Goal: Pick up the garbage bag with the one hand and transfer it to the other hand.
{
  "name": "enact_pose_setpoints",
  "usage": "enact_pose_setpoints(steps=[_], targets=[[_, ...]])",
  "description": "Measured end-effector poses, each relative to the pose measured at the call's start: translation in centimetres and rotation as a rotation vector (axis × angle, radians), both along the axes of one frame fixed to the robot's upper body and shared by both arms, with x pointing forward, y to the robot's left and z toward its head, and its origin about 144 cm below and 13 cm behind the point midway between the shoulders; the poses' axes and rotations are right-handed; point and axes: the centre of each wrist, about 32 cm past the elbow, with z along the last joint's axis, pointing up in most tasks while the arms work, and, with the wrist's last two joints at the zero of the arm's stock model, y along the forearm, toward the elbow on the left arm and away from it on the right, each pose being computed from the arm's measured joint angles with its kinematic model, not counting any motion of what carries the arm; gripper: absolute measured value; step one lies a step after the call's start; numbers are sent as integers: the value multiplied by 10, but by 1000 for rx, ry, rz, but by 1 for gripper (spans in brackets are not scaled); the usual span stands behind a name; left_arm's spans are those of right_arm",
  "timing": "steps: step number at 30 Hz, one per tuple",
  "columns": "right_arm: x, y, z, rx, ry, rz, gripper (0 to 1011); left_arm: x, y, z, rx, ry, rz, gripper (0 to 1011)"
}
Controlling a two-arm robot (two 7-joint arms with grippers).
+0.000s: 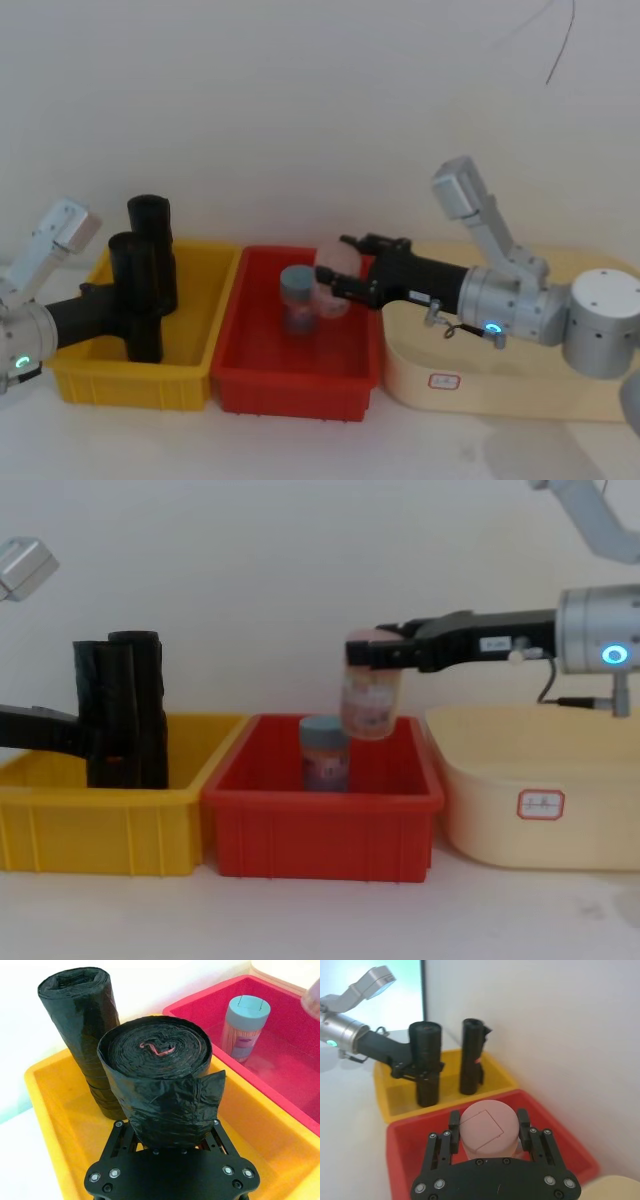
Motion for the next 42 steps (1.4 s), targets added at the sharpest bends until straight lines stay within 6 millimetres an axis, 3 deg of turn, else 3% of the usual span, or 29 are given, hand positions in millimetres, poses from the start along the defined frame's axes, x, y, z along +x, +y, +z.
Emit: enact_pose_setpoints(steps=[22,38,42], targets=[[-35,-47,20,-19,-160,-322,650,0,0,0,0,0,0,446],[-39,-81,18,-58,-127,-500,650,0,0,0,0,0,0,446],[-39,-85,17,-64,-118,-519,756,0,0,0,0,0,0,446]])
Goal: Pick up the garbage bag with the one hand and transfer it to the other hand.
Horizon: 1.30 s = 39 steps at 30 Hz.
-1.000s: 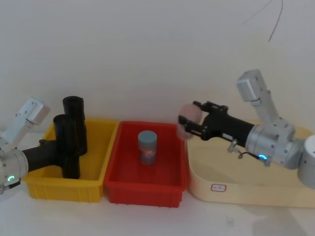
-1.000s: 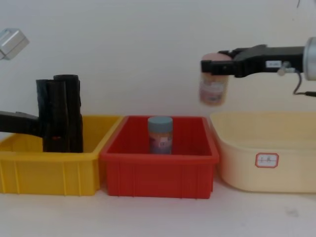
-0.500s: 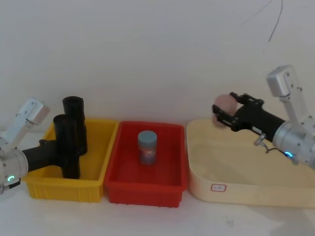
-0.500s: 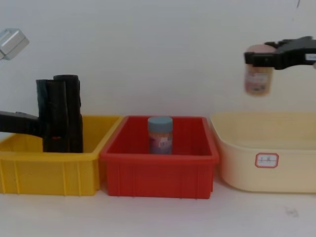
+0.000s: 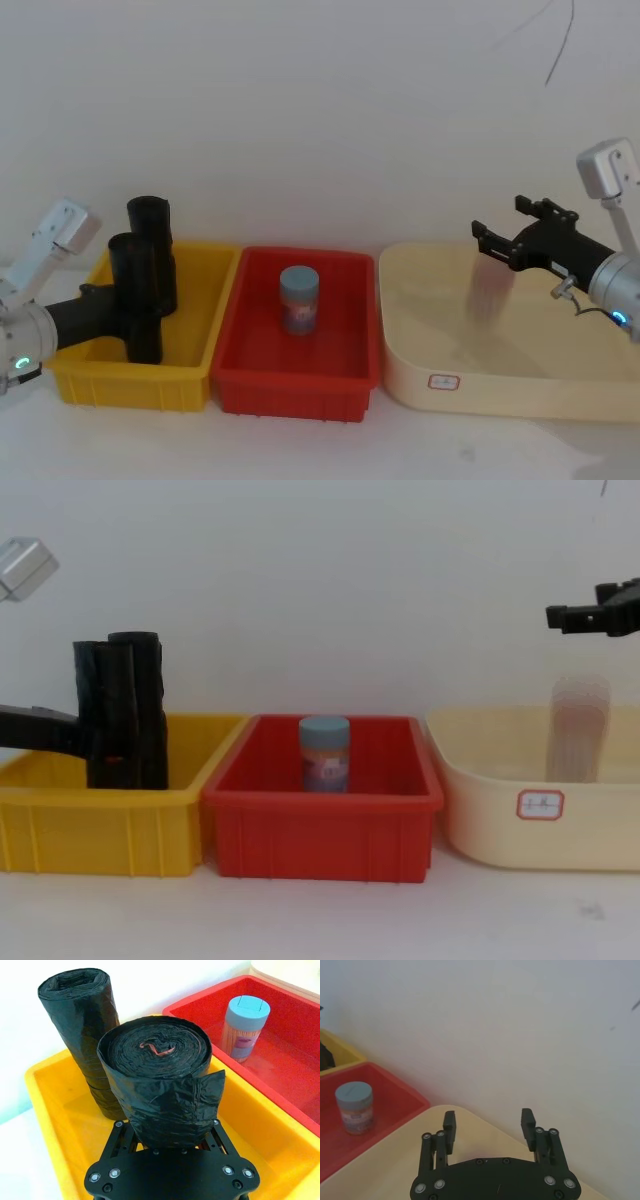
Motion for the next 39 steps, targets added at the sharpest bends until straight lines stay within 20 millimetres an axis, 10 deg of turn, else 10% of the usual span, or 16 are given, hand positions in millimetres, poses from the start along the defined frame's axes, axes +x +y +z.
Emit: enact_pose_setpoints(steps=[9,22,39], targets=[[0,-7,-1,-4,14,-28,1001,0,0,0,0,0,0,446],[0,-11,-2,-6,22,-45,1000,-1,0,6,-11,-25,1,446],[0,-12,-2,-6,25,-50,1000,5,10,61,-106,-203,-99,446]])
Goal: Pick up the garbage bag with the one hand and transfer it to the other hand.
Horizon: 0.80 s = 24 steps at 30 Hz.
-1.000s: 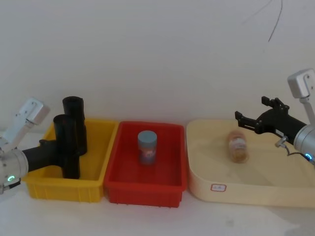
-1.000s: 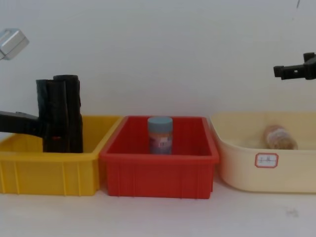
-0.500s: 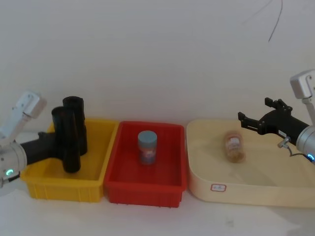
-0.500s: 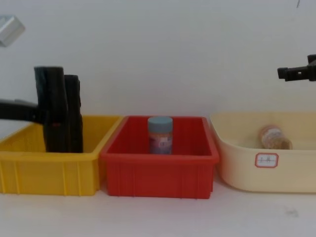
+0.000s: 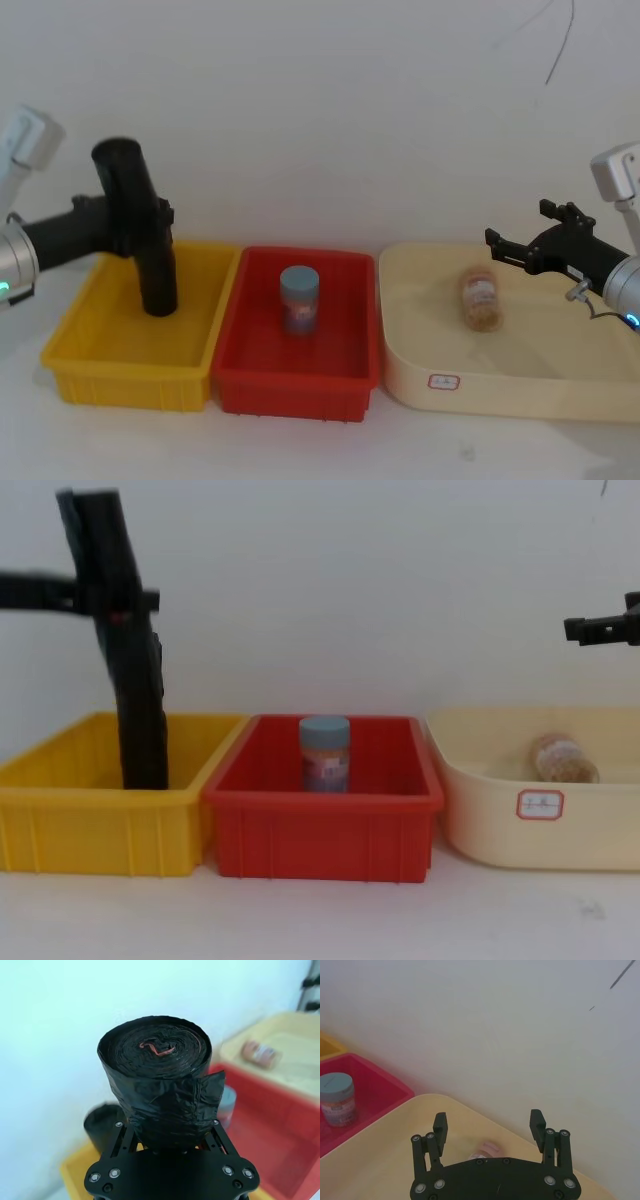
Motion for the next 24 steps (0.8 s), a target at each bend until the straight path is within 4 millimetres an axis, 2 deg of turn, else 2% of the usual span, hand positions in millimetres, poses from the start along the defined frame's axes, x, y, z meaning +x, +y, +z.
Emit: enact_pose_setpoints(steps=[6,16,24], targets=[[0,0,1,-7,-6,20,1000,6,5,24,-42,-65,-85,446],[3,4,3,-20,-17,116,1000,21,7,45,-91,-115,-219,446],[13,12,3,-20,8,232,1000,49,-5,56,-130,-125,-344,446]])
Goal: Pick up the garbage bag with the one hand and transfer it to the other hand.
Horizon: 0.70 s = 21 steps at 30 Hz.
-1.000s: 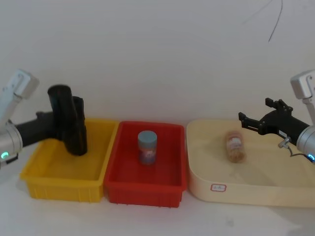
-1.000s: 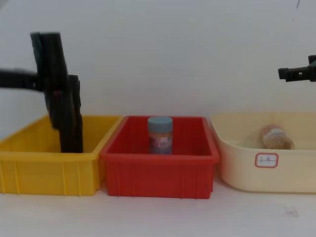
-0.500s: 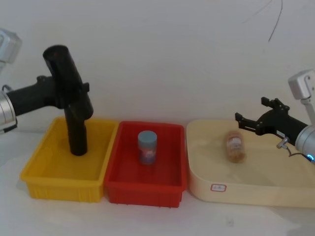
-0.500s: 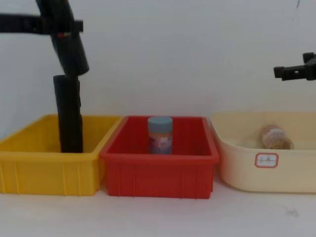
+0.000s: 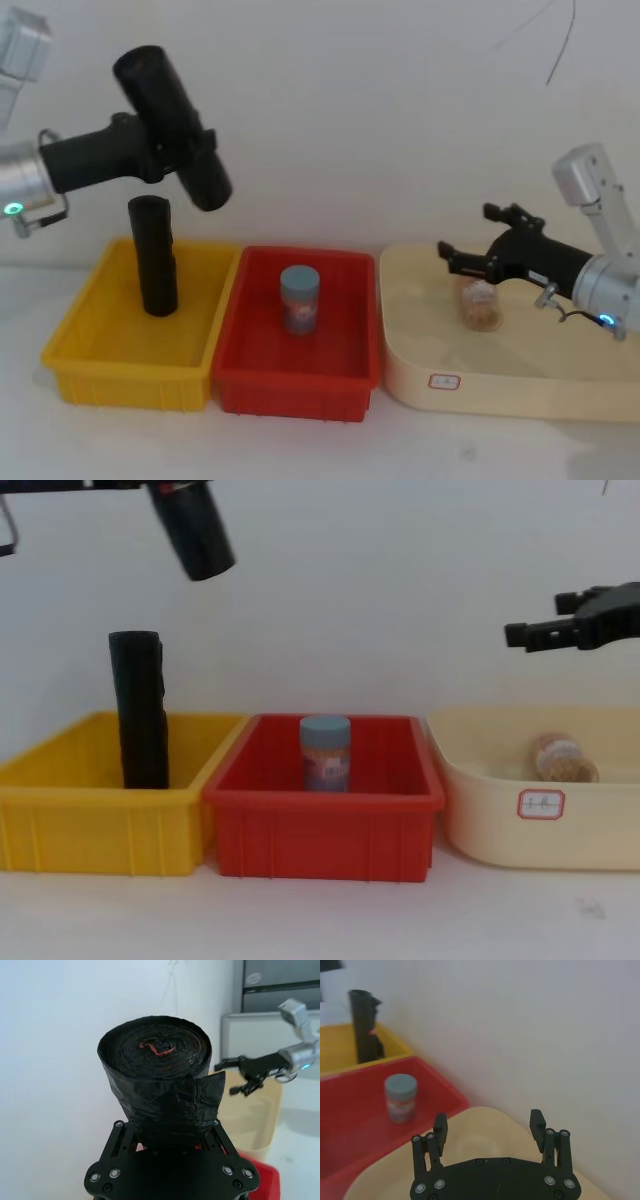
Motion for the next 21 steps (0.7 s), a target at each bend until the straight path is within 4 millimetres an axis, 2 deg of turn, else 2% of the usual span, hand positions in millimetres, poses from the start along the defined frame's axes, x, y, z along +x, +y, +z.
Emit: enact_pose_setpoints(steps=[11,21], targets=[[13,16,1,9,25,150,1000,42,-35,8,24,57,-111,446],[17,27,2,35,21,181,1000,62,-59,10,81,109,-156,446]])
